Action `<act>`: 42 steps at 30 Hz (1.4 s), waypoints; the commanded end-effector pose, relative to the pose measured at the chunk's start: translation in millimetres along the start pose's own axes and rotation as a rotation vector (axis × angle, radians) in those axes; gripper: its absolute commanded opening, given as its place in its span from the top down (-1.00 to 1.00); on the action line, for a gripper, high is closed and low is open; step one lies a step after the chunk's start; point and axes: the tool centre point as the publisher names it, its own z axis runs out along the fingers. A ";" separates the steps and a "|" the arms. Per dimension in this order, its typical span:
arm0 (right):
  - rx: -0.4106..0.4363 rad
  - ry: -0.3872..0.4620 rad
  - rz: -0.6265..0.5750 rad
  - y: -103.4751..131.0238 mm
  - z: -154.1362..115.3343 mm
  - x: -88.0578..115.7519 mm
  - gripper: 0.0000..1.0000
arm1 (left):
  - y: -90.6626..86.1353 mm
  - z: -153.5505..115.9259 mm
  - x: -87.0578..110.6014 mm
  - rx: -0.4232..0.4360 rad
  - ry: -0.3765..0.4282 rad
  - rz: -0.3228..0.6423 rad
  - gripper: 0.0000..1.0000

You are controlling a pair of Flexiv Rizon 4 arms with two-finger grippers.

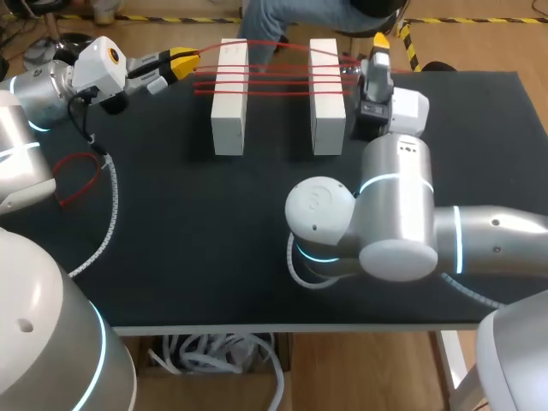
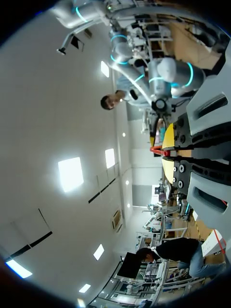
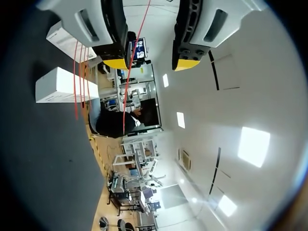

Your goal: Grab the tape and strap the tape.

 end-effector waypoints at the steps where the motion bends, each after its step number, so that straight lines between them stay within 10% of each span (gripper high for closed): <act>1: -0.003 -0.010 0.000 -1.5 -2.8 1.5 0.29 | 1.1 -0.4 -0.2 0.003 0.002 0.002 1.00; 10: -0.007 -0.016 0.003 -2.1 -6.1 0.6 0.33 | 1.1 -0.4 -0.2 0.003 0.002 0.002 1.00; 13: -0.010 -0.017 0.002 -2.0 -6.2 0.4 0.60 | 1.1 -0.4 -0.2 0.003 0.002 0.002 1.00; 14: -0.010 -0.017 0.002 -2.0 -6.3 0.3 1.00 | 1.1 -0.4 -0.2 0.003 0.002 0.002 1.00; 42: -0.029 -0.051 -0.055 -4.0 -7.6 -1.4 1.00 | 1.1 -0.4 -0.2 0.003 0.002 0.002 1.00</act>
